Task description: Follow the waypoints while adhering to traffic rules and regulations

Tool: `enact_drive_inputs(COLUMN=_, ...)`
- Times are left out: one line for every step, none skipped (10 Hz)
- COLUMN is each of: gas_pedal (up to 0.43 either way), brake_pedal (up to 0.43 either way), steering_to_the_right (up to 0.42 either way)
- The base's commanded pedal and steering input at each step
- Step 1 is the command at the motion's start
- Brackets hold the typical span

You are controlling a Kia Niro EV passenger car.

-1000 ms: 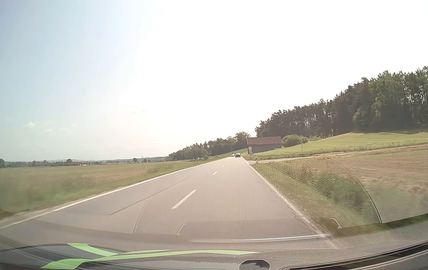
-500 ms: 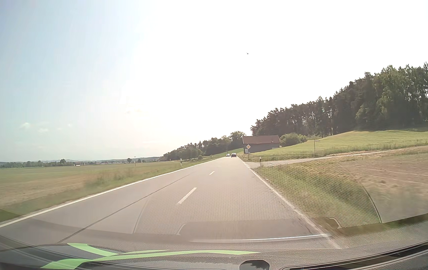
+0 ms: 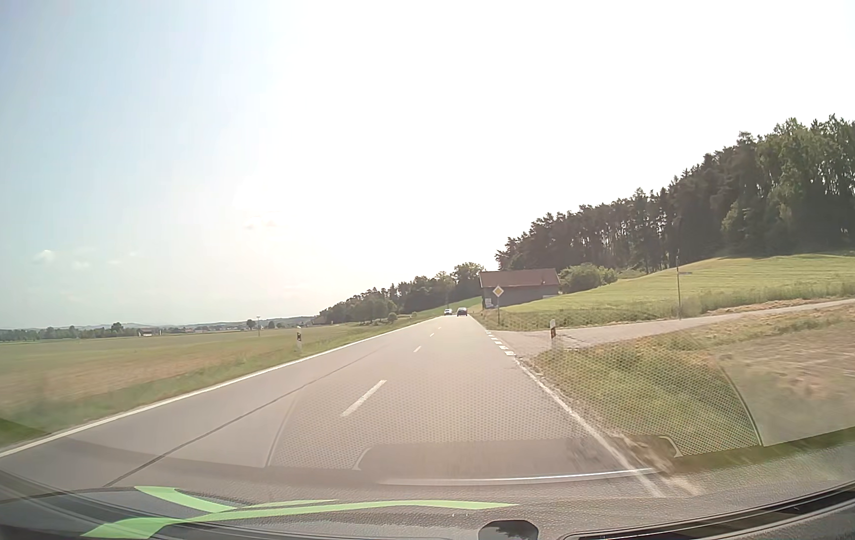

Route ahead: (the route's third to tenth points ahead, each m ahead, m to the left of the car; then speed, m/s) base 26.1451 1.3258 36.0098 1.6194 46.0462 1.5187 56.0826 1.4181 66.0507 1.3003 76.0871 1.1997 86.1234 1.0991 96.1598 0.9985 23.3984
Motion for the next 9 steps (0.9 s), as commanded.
enact_drive_inputs(gas_pedal=0.209, brake_pedal=0.0, steering_to_the_right=-0.004)
enact_drive_inputs(gas_pedal=0.22, brake_pedal=0.0, steering_to_the_right=-0.004)
enact_drive_inputs(gas_pedal=0.22, brake_pedal=0.0, steering_to_the_right=-0.004)
enact_drive_inputs(gas_pedal=0.22, brake_pedal=0.0, steering_to_the_right=-0.004)
enact_drive_inputs(gas_pedal=0.209, brake_pedal=0.0, steering_to_the_right=-0.004)
enact_drive_inputs(gas_pedal=0.177, brake_pedal=0.0, steering_to_the_right=-0.004)
enact_drive_inputs(gas_pedal=0.169, brake_pedal=0.0, steering_to_the_right=-0.004)
enact_drive_inputs(gas_pedal=0.169, brake_pedal=0.0, steering_to_the_right=-0.003)
enact_drive_inputs(gas_pedal=0.177, brake_pedal=0.0, steering_to_the_right=-0.003)
